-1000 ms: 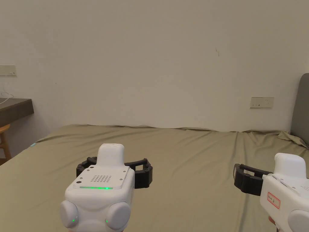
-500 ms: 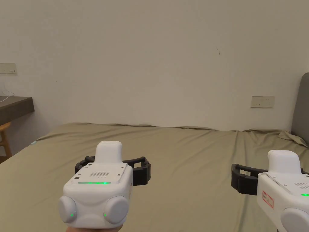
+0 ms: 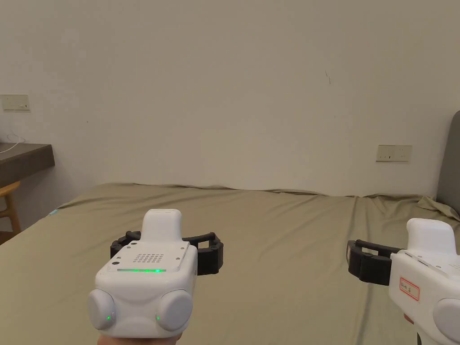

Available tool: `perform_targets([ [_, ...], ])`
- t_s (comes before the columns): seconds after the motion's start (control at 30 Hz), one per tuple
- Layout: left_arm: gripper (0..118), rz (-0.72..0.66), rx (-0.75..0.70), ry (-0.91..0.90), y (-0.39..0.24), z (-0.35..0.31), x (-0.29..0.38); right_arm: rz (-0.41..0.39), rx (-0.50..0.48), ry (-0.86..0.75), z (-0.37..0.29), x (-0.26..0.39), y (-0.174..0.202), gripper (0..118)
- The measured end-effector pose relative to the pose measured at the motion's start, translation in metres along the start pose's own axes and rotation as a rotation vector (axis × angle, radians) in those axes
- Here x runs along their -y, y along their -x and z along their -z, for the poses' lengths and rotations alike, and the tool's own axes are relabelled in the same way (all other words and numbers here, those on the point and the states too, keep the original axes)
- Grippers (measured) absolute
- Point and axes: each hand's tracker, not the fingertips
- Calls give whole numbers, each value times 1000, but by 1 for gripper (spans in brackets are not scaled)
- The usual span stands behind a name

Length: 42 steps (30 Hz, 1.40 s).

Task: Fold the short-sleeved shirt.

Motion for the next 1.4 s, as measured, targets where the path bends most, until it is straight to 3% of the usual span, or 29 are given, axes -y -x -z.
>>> perform_targets([
  [0.87, 118, -12, 2, 14, -1, 0, -3, -26, -2, 22, 7, -4, -8, 118],
  [1.0, 118, -16, 8, 16, -2, -1, -2, -44, 35, 19, 7, -2, -3, 118],
  [1.2, 118, -17, 9, 24, -1, 0, 1, -28, -3, -15, 4, 1, -5, 118],
  [1.4, 118, -22, 14, 25, -3, -1, 1, -128, 20, -137, -6, 16, 4, 118],
])
